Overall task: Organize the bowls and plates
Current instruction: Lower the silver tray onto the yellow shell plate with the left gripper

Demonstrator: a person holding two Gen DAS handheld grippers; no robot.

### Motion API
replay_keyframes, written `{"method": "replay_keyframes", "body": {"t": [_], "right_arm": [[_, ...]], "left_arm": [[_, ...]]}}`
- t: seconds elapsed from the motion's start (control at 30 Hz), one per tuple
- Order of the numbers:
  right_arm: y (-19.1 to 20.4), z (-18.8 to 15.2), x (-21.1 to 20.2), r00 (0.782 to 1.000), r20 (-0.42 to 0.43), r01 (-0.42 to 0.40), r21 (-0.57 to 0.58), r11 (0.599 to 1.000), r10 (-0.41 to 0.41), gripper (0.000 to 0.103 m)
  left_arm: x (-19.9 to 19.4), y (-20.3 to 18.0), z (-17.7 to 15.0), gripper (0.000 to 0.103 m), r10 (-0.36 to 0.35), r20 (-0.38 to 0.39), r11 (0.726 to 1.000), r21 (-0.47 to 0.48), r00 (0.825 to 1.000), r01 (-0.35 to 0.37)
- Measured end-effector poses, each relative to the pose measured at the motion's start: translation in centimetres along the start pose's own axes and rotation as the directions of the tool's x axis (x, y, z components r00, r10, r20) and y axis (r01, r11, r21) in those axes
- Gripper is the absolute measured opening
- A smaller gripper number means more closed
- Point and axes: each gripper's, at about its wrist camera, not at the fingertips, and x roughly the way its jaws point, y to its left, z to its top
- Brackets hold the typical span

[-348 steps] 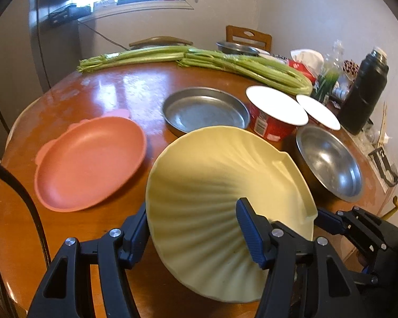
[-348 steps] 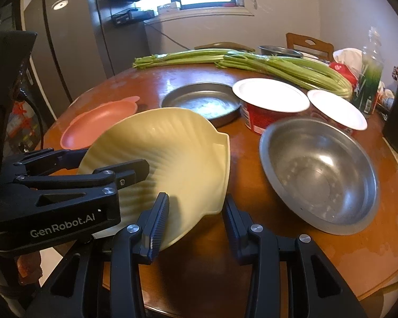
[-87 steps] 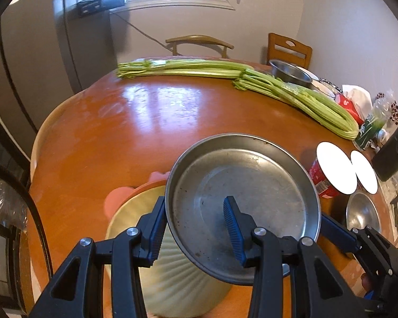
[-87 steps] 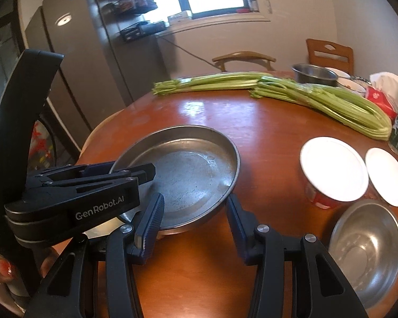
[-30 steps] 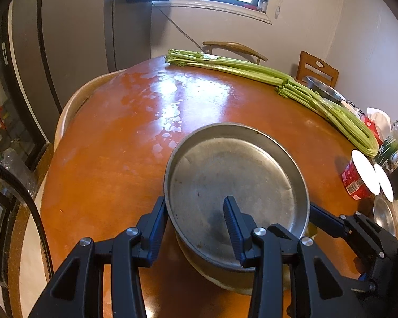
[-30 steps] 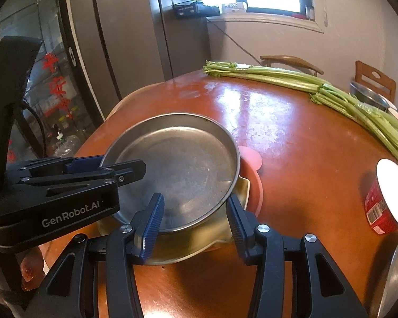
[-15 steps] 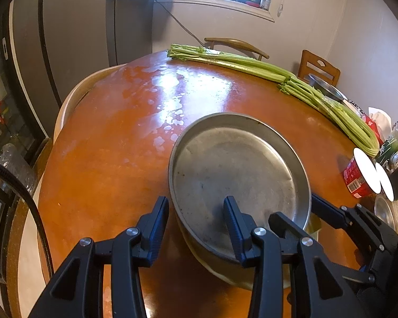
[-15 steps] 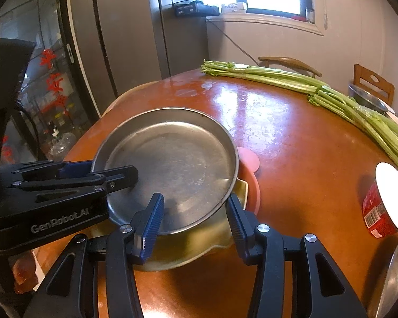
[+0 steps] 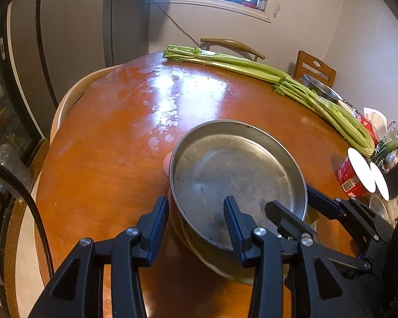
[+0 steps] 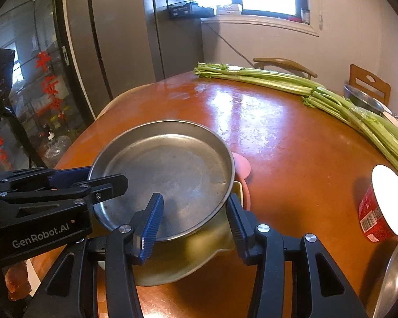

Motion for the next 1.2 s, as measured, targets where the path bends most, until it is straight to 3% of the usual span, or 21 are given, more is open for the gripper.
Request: {"method": "replay_keyframes", "body": {"t": [0.57, 0.73, 0.87, 1.2], "right_arm": [[0.8, 0.4, 0.8, 0.999, 0.006, 0.050, -0.066, 0.997, -0.050, 0.051], [0.4, 0.3, 0.1, 0.999, 0.023, 0.044, -0.056, 0.997, -0.042, 0.052], [0.0, 0.4, -0.3, 1.000, 0.020, 0.024, -0.044, 0.999, -0.024, 0.060], [0.1, 0.2, -1.3, 0.999, 0.034, 0.014, -0.051, 0.999, -0.012, 0.060]], "left_arm": [[-0.4, 0.1, -0.2, 0.043, -0.001, -0.004, 1.000, -0.016, 1.000, 0.001], [-0.7, 0.4, -0.1, 0.043, -0.003, 0.003, 1.000, -0.027, 1.000, 0.003], [-0.7, 0.5, -0.2, 0.043, -0.004, -0.001, 0.999, -0.032, 1.000, 0.003], [-1.3, 0.7, -0.3, 0.043, -0.002, 0.004, 0.999, -0.037, 1.000, 0.002]]}}
